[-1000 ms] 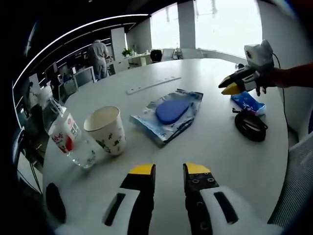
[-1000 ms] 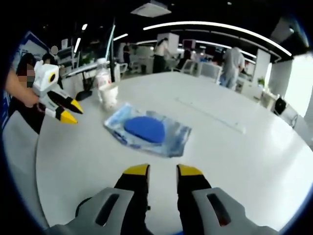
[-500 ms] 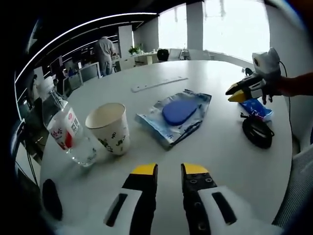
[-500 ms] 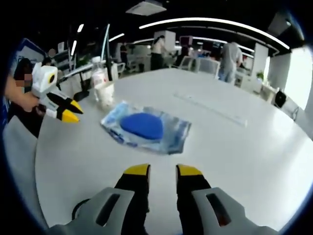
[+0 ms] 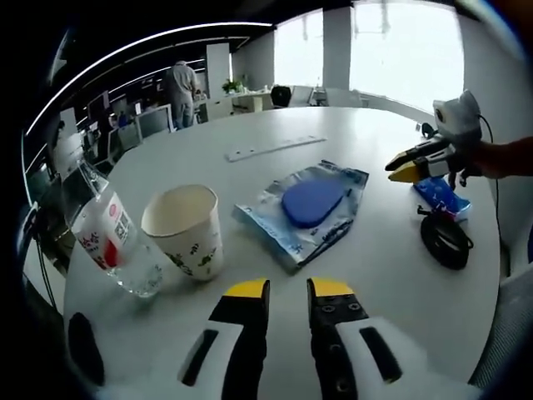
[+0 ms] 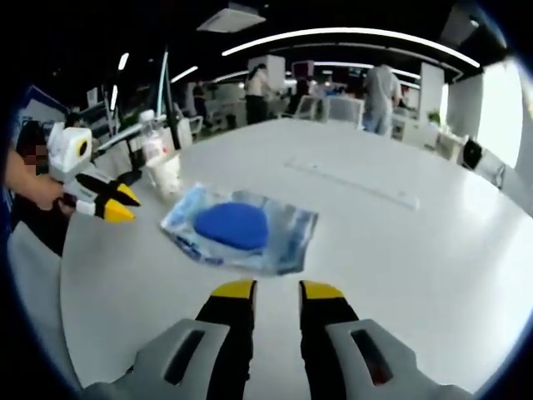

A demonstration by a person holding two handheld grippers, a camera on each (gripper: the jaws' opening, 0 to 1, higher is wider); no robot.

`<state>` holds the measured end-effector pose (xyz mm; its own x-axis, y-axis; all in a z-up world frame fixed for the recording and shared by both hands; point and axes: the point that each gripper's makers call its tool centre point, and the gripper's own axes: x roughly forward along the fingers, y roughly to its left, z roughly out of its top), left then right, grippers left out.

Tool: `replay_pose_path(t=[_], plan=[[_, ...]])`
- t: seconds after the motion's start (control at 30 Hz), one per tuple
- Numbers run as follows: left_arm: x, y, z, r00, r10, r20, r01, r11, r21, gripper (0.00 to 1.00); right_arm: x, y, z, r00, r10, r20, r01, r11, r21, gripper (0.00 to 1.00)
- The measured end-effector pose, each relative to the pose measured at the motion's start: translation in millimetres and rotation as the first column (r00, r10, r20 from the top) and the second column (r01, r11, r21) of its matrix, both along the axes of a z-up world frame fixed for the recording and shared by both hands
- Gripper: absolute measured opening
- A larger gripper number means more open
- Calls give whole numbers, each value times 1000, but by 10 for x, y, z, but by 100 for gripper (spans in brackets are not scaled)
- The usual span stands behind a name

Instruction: Arrange the tabletop items into an orderly group along one side of the table until the central work area is clear of visible clutter.

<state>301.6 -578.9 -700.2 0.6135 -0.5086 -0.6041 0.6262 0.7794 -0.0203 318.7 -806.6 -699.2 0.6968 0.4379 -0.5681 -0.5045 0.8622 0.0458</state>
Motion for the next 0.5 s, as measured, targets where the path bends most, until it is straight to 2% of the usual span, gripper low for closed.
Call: replay_pose_path(t=[0.5], plan=[[124,-120,-47,1000,2,-16,-3,1000,-18,16,213,4,-25,999,-35,-5,35,999,8,17]])
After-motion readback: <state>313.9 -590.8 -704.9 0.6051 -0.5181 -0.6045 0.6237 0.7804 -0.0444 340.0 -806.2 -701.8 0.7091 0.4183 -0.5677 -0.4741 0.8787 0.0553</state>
